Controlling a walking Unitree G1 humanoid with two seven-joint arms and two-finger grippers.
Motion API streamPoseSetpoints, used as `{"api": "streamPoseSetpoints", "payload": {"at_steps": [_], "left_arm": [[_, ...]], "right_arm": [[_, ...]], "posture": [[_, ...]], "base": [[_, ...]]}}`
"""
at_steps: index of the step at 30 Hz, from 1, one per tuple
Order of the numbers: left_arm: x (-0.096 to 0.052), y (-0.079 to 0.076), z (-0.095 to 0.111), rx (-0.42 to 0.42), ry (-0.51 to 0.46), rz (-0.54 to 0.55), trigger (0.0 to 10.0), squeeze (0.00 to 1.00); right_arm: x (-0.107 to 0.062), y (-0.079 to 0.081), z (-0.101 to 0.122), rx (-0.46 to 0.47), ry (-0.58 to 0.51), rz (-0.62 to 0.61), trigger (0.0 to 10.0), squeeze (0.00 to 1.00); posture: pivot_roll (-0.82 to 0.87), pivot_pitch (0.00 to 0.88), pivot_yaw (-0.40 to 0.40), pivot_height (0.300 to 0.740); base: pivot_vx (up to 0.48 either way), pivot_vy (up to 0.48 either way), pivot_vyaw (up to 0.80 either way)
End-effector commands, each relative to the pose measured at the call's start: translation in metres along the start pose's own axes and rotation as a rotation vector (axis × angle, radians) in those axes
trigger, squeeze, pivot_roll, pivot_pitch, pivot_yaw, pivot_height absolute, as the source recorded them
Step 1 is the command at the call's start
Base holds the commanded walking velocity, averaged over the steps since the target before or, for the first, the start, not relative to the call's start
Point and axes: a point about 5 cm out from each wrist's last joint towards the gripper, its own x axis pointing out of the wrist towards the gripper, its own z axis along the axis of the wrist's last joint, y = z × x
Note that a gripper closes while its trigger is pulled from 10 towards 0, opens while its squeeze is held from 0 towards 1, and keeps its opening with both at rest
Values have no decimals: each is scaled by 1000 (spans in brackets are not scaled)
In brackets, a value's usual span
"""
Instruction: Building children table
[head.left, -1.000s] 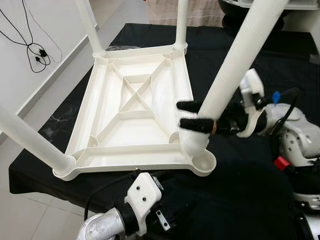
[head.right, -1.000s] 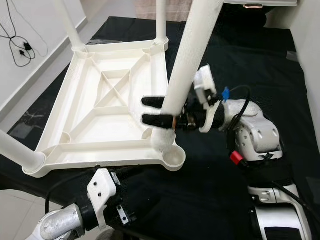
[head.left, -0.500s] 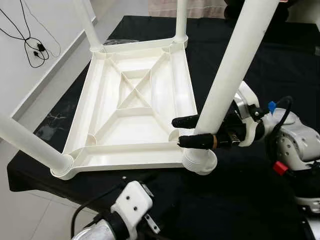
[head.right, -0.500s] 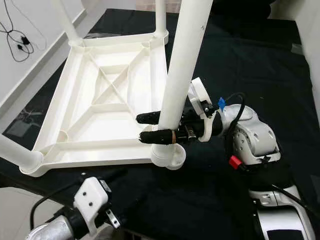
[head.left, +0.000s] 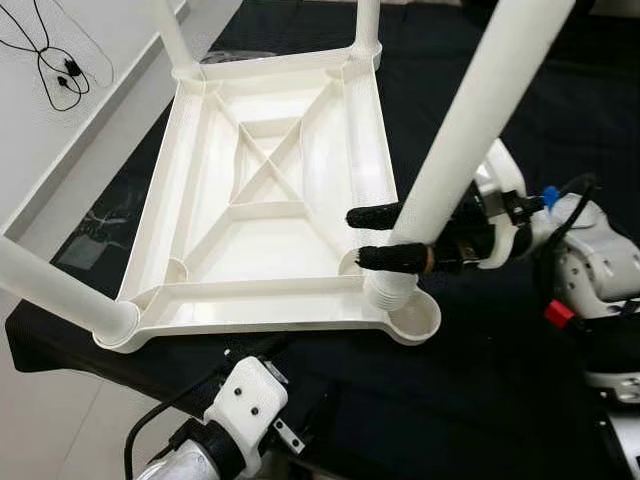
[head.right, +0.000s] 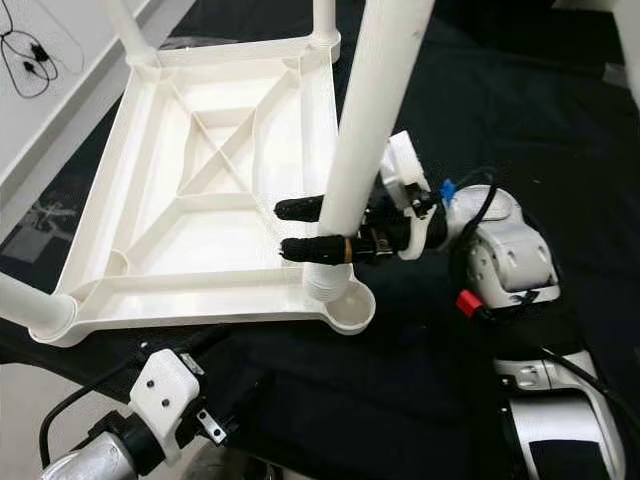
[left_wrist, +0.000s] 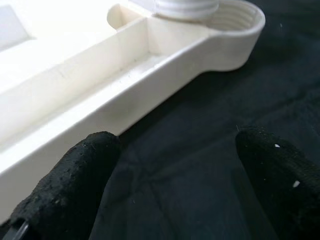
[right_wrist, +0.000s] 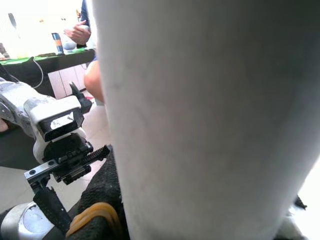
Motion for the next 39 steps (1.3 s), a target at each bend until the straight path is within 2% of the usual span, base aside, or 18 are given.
{"api": "streamPoseSetpoints", "payload": {"at_steps": [1,12,16,21,39], "left_arm": [[-4,0,-3,-15,24,-7,10000,0],[-3,6,-3,-39,-14,17,10000,0],[-3,12,-4,-53,-20,23,10000,0],[-2,15,-5,-54,-19,19,10000,0],[6,13,-6,-48,-42,-52,10000,0]], "right_arm": [[-1,5,-3,15,13,39,10000,0],[-15,15,7,-61,41,43,10000,0],[-9,26,4,-102,93,67,10000,0],[-6,33,0,-110,157,103,10000,0],[1,31,0,-91,193,242,10000,0]], "posture": [[45,360,83,740],[51,365,106,740],[52,366,122,740],[46,354,127,740],[30,327,104,740]], "base": [[0,0,0],[0,0,0],[0,0,0],[0,0,0],[0,0,0]]}}
